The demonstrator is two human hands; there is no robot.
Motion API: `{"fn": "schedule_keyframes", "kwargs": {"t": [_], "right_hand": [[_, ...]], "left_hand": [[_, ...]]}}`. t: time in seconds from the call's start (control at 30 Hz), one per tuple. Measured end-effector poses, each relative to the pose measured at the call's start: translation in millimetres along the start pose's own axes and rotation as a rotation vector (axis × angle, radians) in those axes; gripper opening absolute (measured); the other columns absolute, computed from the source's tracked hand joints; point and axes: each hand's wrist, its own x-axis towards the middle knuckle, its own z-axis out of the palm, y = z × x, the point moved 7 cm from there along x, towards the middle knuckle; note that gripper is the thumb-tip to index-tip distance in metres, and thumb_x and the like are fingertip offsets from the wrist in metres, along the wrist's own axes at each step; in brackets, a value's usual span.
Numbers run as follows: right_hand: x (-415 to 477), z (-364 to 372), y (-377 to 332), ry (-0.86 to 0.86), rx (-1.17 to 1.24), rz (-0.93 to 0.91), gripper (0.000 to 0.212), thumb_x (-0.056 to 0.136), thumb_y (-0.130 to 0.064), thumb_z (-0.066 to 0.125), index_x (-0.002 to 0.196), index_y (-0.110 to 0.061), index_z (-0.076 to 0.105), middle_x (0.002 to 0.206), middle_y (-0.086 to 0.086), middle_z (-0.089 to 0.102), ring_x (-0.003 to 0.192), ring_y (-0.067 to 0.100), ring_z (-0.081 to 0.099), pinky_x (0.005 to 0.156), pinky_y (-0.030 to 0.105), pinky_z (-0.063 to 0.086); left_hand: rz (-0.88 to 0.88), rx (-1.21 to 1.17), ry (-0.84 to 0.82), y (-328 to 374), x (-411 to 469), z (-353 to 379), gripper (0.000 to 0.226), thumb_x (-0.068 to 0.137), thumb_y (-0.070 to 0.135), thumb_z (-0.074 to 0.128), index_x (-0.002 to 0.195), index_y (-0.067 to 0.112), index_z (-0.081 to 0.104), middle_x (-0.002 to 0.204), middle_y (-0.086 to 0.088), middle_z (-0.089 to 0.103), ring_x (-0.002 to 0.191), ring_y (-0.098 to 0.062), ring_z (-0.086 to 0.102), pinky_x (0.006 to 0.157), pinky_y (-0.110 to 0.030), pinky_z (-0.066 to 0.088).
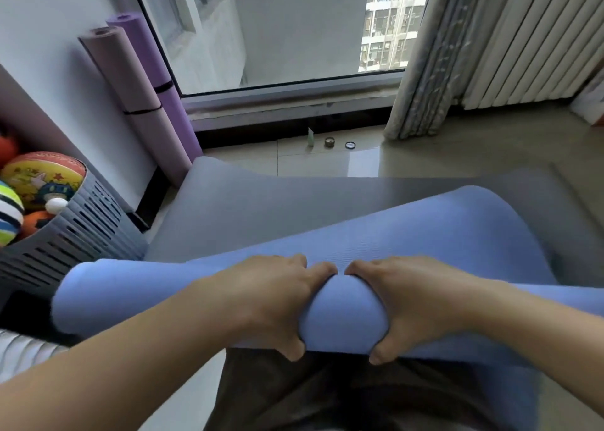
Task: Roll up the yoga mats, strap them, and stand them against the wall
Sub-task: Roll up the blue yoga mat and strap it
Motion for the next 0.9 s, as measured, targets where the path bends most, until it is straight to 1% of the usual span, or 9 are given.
{"fn": "schedule_keyframes", "kwargs": {"t": [0.17,0.27,0.4,0.5,0.57,0.63,0.73,0.8,0.9], "right_hand": [[-13.6,9.0,-5.9,0.146,-0.084,-0.029,0.102,0.069,-0.071,0.059,0.149,-0.032,0.008,0.137,-0.008,0.033,0.122,0.017,0.034,0.104,0.034,0.032],[-16.9,15.5,-16.3,0.141,-0.144,0.0,0.107,0.074,-0.067,0.057,0.15,-0.026,-0.005,0.144,-0.002,0.022,0.128,0.023,0.028,0.108,0.04,0.026],[6.8,12.2,-1.9,0.093,-0.103,0.042,0.102,0.067,-0.065,0.065,0.146,-0.03,0.01,0.135,-0.005,0.034,0.121,0.021,0.036,0.099,0.04,0.036],[28.5,3.4,19.3,-0.004,0.065,0.055,0.093,0.063,-0.062,0.073,0.139,-0.036,0.026,0.13,-0.01,0.044,0.118,0.017,0.044,0.097,0.037,0.041],[40.4,-3.2,29.7,-0.121,0.22,0.053,0.087,0.063,-0.055,0.08,0.135,-0.038,0.034,0.128,-0.014,0.049,0.116,0.012,0.048,0.098,0.032,0.04],[49.6,-9.5,36.7,-0.243,0.341,0.07,0.08,0.066,-0.047,0.083,0.132,-0.037,0.039,0.122,-0.016,0.053,0.11,0.008,0.052,0.093,0.027,0.041],[56.8,-11.9,37.9,-0.314,0.349,0.108,0.084,0.065,-0.051,0.082,0.135,-0.038,0.039,0.126,-0.014,0.052,0.112,0.01,0.052,0.097,0.03,0.044],[55.2,-11.9,34.8,-0.215,0.121,0.12,0.103,0.061,-0.064,0.077,0.145,-0.036,0.024,0.138,-0.009,0.044,0.125,0.016,0.043,0.105,0.037,0.038],[41.3,-9.5,15.7,0.137,-0.197,0.071,0.116,0.062,-0.069,0.07,0.15,-0.024,0.009,0.139,-0.002,0.038,0.125,0.024,0.04,0.103,0.04,0.034]], "left_hand": [[-0.021,-0.249,-0.242,-21.5,18.8,26.9,0.083,0.064,0.047,0.077,0.13,0.051,0.026,0.118,0.014,0.052,0.107,-0.013,0.055,0.093,-0.038,0.046],[-0.02,-0.175,-0.379,-33.1,33.7,27.0,0.091,0.067,0.055,0.076,0.139,0.051,0.022,0.132,0.011,0.044,0.123,-0.014,0.041,0.103,-0.042,0.037],[-0.071,-0.259,-0.447,-48.6,41.1,19.6,0.092,0.069,0.062,0.074,0.143,0.053,0.019,0.133,0.009,0.032,0.129,-0.017,0.038,0.108,-0.04,0.033],[-0.125,-0.347,-0.244,-55.4,32.7,1.7,0.09,0.077,0.06,0.067,0.147,0.049,0.012,0.135,0.011,0.035,0.115,-0.013,0.044,0.099,-0.031,0.035],[-0.114,-0.144,0.001,-47.2,24.6,-9.3,0.076,0.088,0.056,0.055,0.149,0.044,0.01,0.138,0.008,0.035,0.119,-0.017,0.043,0.097,-0.029,0.033],[-0.104,0.051,0.168,-26.3,13.6,-3.3,0.072,0.094,0.054,0.045,0.151,0.037,0.004,0.149,0.0,0.027,0.132,-0.023,0.033,0.11,-0.035,0.025],[-0.131,0.2,0.316,-12.8,9.3,19.1,0.107,0.06,0.062,0.076,0.146,0.023,0.027,0.135,-0.017,0.045,0.118,-0.035,0.051,0.101,-0.053,0.041],[-0.101,0.178,0.446,-20.7,14.6,22.2,0.113,0.038,0.056,0.086,0.135,0.02,0.04,0.114,-0.014,0.059,0.094,-0.034,0.062,0.083,-0.048,0.054],[-0.103,0.143,0.45,-34.0,24.2,19.2,0.113,0.038,0.057,0.084,0.134,0.021,0.037,0.109,-0.011,0.061,0.086,-0.032,0.062,0.075,-0.042,0.053]]}}
